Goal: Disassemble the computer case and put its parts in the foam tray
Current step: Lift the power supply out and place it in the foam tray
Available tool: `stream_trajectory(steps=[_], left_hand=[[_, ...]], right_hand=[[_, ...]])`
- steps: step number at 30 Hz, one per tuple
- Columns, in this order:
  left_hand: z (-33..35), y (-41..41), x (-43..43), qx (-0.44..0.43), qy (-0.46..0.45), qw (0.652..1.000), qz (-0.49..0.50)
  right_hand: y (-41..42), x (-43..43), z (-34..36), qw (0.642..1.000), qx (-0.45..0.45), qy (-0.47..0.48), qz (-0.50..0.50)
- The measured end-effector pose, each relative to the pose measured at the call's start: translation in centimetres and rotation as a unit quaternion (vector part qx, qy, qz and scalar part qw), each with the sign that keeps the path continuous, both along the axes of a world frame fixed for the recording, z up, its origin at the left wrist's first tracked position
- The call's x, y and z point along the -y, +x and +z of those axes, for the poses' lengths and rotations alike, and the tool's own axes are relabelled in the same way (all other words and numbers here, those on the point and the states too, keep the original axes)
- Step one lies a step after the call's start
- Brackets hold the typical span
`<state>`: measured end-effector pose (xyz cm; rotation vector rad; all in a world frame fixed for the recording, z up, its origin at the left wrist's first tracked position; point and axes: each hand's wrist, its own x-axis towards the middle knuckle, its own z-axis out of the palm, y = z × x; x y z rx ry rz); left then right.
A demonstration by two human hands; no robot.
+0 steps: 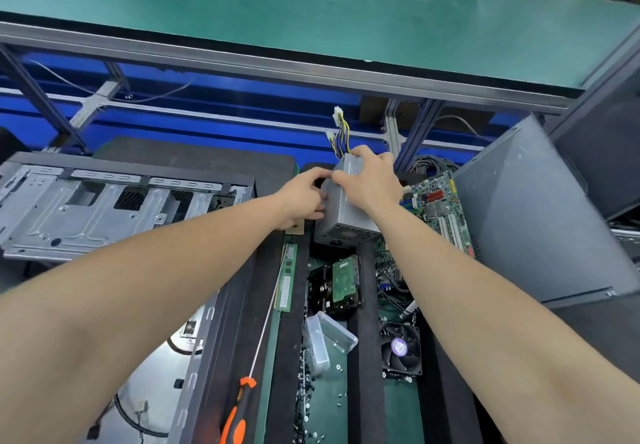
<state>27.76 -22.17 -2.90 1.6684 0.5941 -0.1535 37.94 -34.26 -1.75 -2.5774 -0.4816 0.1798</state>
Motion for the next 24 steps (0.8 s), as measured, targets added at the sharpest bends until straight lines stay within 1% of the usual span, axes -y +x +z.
stream_trajectory(steps=[2,7,12,19,21,24], left_hand=[[-0.2,0.3,0.0,-0.007,-0.028,1.000,0.008],[-0.6,1.3,0.0,-0.012,-0.027,0.999,0.019],[-1.4,2.4,0.3,-0.024,-0.057,0.997,0.053],[-3.7,3.0,0.5,-0.031,-0.048,0.996,0.067],[-3.7,3.1,0.5,-0.031,-0.043,0.996,0.069],[-3.5,3.5,0.6,-0.039,-0.049,0.995,0.076]], right_hand=[[0.5,-0.3,-0.4,1.000,0.000,-0.013,0.009],[1.0,-1.6,-2.3,0.999,-0.020,-0.022,0.019],[1.1,-2.2,-4.9,0.999,-0.043,-0.028,0.016],[1.4,-2.8,-6.2,0.997,-0.055,-0.052,0.033],[1.9,-2.9,-6.4,0.995,-0.061,-0.070,0.044],[3.2,-3.3,-6.3,0.985,-0.088,-0.121,0.084]])
